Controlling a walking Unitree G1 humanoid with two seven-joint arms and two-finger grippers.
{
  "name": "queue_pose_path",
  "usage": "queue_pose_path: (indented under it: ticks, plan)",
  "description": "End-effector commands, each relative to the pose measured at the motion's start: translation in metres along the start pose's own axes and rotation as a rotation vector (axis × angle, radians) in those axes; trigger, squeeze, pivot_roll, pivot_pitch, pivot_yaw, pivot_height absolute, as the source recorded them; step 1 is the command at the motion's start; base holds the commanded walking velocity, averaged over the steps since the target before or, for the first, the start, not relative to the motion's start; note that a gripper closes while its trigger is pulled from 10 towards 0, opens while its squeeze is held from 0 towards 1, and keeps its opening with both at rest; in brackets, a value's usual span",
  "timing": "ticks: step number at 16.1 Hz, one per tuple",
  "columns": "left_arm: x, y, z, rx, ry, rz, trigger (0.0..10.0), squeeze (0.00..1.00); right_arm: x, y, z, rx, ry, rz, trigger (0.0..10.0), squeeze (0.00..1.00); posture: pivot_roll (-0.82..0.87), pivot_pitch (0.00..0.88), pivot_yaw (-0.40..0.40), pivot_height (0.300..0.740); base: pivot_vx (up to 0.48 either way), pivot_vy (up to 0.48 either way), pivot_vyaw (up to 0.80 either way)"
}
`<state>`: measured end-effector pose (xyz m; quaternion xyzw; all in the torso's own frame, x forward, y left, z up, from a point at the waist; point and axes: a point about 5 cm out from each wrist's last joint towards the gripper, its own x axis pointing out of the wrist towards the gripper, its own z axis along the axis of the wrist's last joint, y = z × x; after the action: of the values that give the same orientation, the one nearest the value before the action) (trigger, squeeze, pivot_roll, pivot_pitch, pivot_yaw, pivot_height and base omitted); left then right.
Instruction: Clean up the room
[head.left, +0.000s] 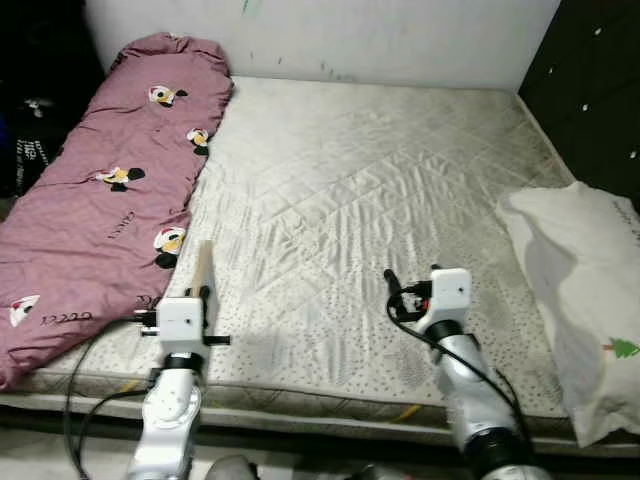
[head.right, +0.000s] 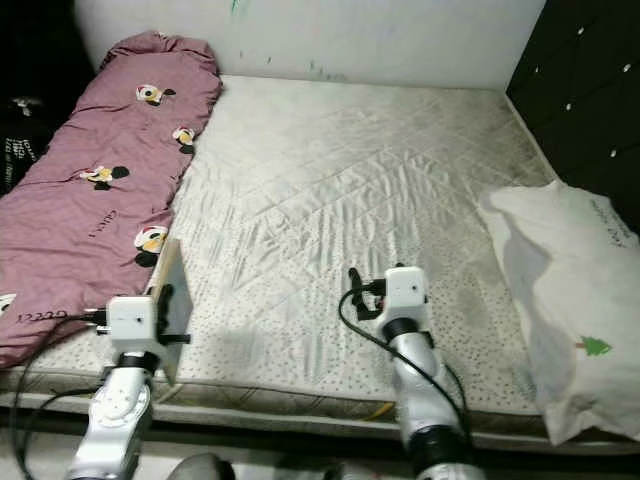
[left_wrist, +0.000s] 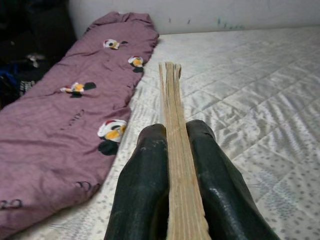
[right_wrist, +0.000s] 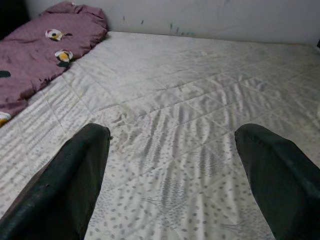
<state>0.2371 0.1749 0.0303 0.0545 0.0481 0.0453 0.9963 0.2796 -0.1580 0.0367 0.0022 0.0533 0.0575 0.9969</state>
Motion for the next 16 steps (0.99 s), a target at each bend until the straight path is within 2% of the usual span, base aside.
queue_pose_path:
  ticks: [1, 5, 6, 7, 9, 14, 16]
  plan:
    - [0.005, 0.004, 0.004, 0.002, -0.018, -0.008, 10.0, 0.0, 0.003, -0.001, 0.004, 0.005, -0.024, -0.013, 10.0, 0.0, -0.09, 0.0, 0.036, 0.74, 0.0, 0.0, 0.0]
    - [0.014, -0.001, 0.006, 0.035, -0.032, -0.054, 10.0, 0.0, 0.003, -0.004, 0.005, -0.033, -0.036, -0.042, 10.0, 0.0, -0.11, 0.0, 0.027, 0.74, 0.0, 0.0, 0.0]
    - [0.015, -0.002, 0.01, 0.04, -0.046, -0.04, 10.0, 0.0, 0.004, -0.003, 0.007, -0.061, -0.036, -0.025, 10.0, 0.0, -0.11, 0.0, -0.007, 0.74, 0.0, 0.0, 0.0]
    - [0.014, 0.001, 0.011, 0.036, -0.048, -0.028, 10.0, 0.0, 0.003, -0.002, 0.005, -0.057, -0.025, -0.023, 10.0, 0.0, -0.09, 0.0, 0.019, 0.74, 0.0, 0.0, 0.0]
    - [0.007, 0.008, 0.007, 0.016, -0.03, 0.01, 10.0, 0.0, 0.005, -0.005, 0.002, -0.012, 0.006, -0.048, 10.0, 0.0, -0.07, 0.0, 0.022, 0.74, 0.0, 0.0, -0.69]
    - [0.0, 0.011, 0.008, 0.028, -0.04, 0.05, 10.0, 0.0, 0.004, -0.008, 0.007, -0.044, -0.028, -0.046, 10.0, 0.0, -0.03, 0.0, 0.021, 0.74, 0.0, 0.0, -0.8]
    - [-0.002, 0.01, 0.003, 0.004, -0.011, 0.059, 10.0, 0.0, 0.004, -0.009, 0.004, -0.017, -0.015, -0.041, 10.0, 0.0, -0.02, 0.0, 0.034, 0.74, 0.0, 0.0, -0.4]
